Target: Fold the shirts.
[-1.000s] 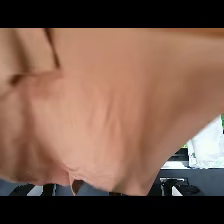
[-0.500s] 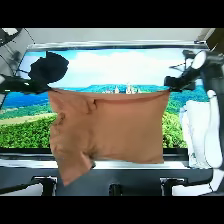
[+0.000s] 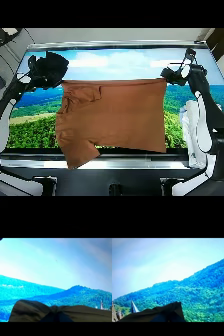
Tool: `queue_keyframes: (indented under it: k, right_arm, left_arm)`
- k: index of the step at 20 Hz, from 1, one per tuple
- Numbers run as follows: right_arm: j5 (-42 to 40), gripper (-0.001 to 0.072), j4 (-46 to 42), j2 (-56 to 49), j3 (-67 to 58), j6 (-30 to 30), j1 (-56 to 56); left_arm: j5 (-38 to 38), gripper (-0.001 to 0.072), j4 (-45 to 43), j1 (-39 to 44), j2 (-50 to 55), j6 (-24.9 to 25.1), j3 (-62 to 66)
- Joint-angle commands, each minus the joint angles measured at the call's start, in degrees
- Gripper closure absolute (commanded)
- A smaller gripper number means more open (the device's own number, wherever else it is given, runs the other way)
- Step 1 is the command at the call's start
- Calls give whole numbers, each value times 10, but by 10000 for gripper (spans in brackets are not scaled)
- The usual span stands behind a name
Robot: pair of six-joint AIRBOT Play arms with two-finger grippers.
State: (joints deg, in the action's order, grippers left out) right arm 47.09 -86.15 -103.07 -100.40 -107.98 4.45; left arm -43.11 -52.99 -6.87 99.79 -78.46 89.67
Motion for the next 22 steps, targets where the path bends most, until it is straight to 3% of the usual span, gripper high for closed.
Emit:
queue_keyframes:
  k: [1,4,6,8,14,22]
  right_arm:
    - [43,670,0,5,0,27,2]
    - [172,670,0,25,0,89,2]
    - [273,670,2,19,5,101,2]
    - [321,670,16,6,19,114,2]
    - [370,670,16,-3,51,130,2]
    - [371,671,22,-2,76,131,2]
  left_arm:
    - [-2,681,12,-12,8,1,16]
    - [-131,680,10,-39,1,1,42]
    - [-234,681,0,-49,8,0,37]
    - [-299,681,-30,-49,14,-1,18]
    - [-362,681,-113,-49,14,-57,-18]
    - [-374,681,-121,-49,14,-66,-19]
